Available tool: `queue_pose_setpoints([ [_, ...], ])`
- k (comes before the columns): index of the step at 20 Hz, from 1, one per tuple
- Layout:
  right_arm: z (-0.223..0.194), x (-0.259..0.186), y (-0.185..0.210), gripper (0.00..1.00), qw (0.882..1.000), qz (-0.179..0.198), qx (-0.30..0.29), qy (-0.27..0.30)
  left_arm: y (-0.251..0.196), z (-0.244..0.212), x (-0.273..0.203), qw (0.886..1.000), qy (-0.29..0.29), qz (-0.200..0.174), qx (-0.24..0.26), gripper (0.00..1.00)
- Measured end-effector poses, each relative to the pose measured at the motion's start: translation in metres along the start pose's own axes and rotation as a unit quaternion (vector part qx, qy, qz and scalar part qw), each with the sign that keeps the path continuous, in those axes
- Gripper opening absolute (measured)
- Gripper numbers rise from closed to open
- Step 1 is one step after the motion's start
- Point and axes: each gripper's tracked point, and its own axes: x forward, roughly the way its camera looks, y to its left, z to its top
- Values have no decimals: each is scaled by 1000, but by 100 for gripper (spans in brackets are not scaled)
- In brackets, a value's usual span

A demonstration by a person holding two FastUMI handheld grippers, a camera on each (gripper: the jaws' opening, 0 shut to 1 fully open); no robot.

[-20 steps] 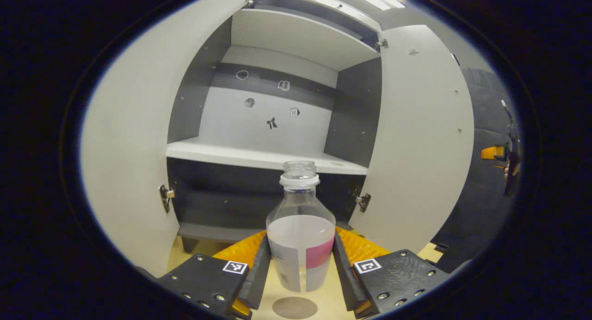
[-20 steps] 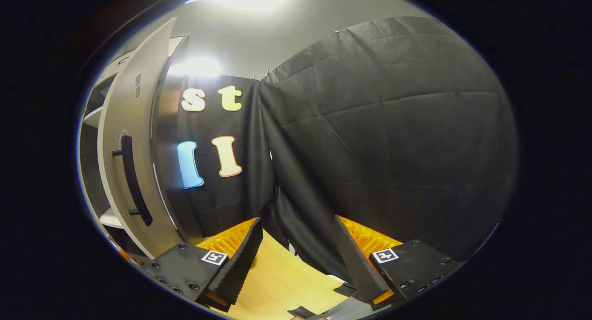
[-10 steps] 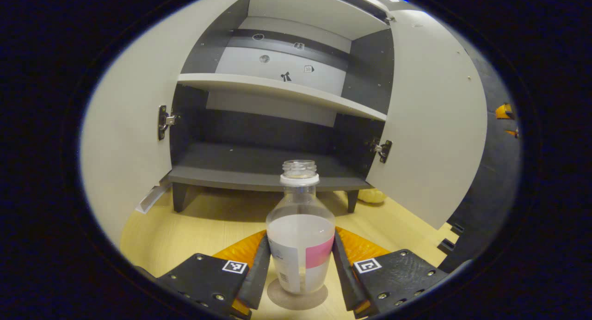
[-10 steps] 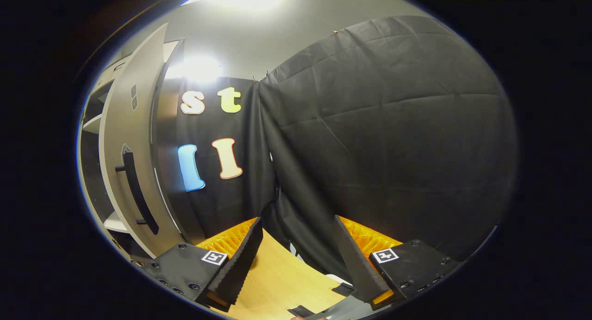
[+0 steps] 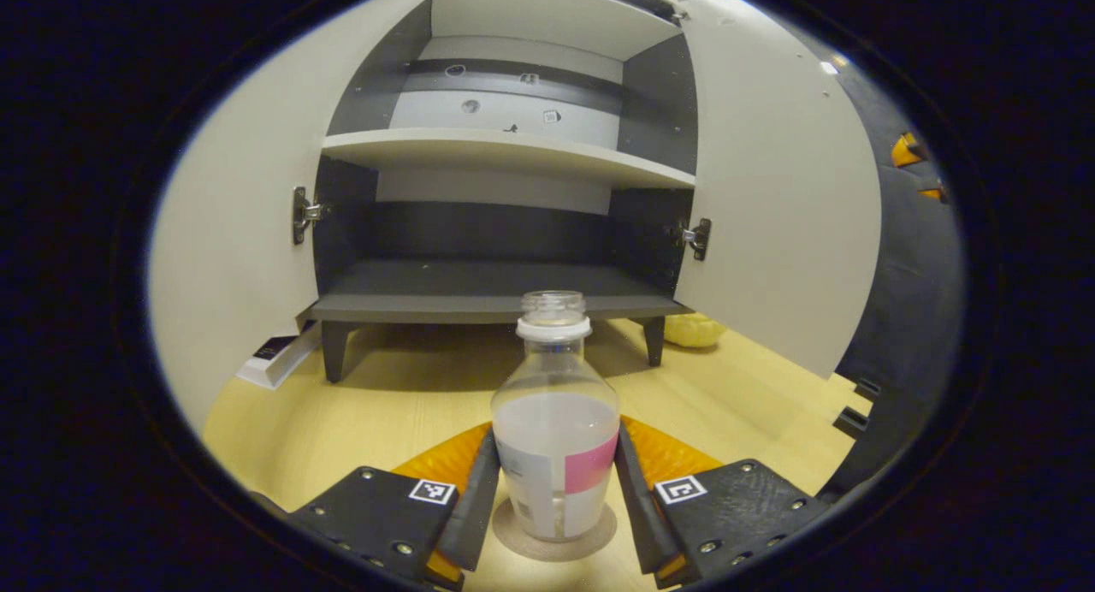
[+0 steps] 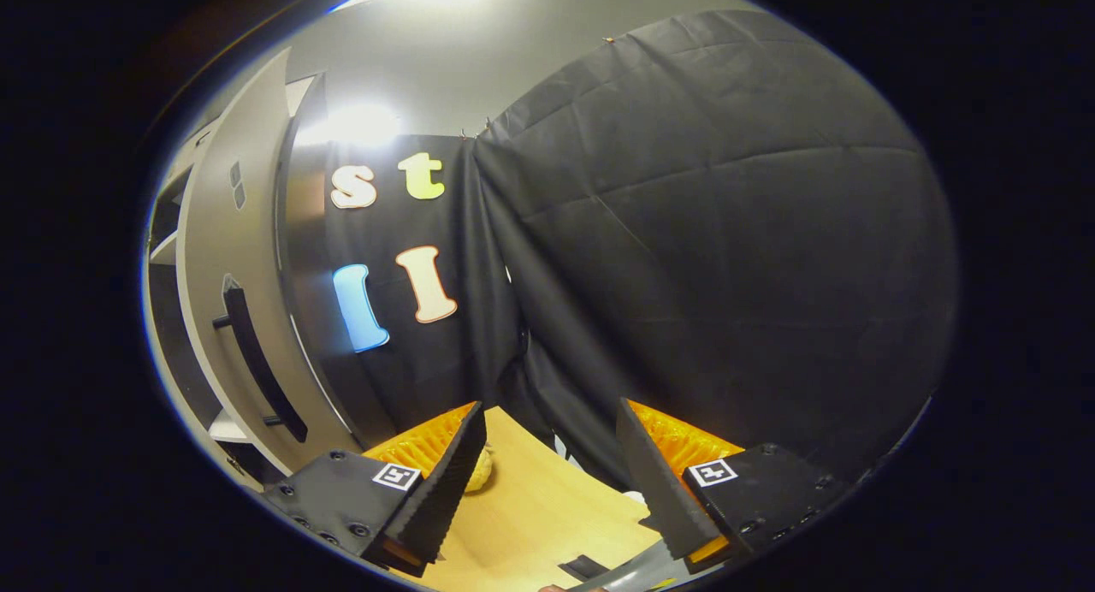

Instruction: Grasp the bottle in the cabinet with the left hand and place it on the coaster, then close the right door with the right hand and the left door with the left hand.

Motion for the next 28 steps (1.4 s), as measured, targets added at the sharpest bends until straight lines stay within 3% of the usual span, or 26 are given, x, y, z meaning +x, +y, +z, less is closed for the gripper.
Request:
queue_pose_setpoints([
  [1,-1,0,1,98,1000,1,-3,-2,-1,-3,-1,1000,2,1,5,70],
  [2,-2,-1,2,98,1000,2,-4,0,-2,-5,-4,1000,5,2,7,77],
  [3,-6,-2,2,92,1000,3,-5,2,-2,-8,-6,1000,7,3,5,77],
  [5,-11,-2,3,92,1000,4,-4,9,-4,-10,-10,1000,10,0,-6,65],
  [6,-13,-3,3,98,1000,4,-2,10,-6,-16,-12,1000,18,-2,-14,73],
  [7,-13,-3,2,98,1000,3,0,10,-8,-16,-12,1000,22,-5,-16,72],
  [8,-11,-2,3,92,1000,4,2,10,-7,-15,-12,1000,23,-3,-13,73],
  [9,-12,-2,5,92,1000,7,2,9,-6,-14,-13,1000,24,-1,-9,77],
  [11,-10,0,9,98,1000,11,-3,4,-10,-14,-16,1000,28,-2,-7,99],
  [13,-9,1,14,98,1000,17,-9,0,-16,-11,-24,999,30,-12,-11,94],
  [15,-9,4,21,98,1000,23,-11,-4,-12,-5,-39,1000,27,-6,-7,94],
  [16,-10,5,24,98,1000,27,-11,-5,-12,0,-49,1000,24,-7,-10,99],
  [17,-11,6,29,98,999,32,-10,-4,-14,4,-62,1000,19,-10,-12,94],
  [19,-16,9,40,98,999,45,-10,-1,-11,16,-89,1000,7,-6,-13,94],
  [20,-16,9,46,98,999,50,-11,-1,-10,24,-102,1000,1,-5,-14,99],
  [23,-11,4,58,98,998,62,-17,-7,-3,56,-145,1000,-26,3,-9,89],
  [25,-6,-4,67,98,997,69,-27,-11,7,81,-169,999,-44,16,-4,99],
  [28,9,-17,74,98,995,78,-53,-27,25,126,-198,997,-67,40,-1,99],
])
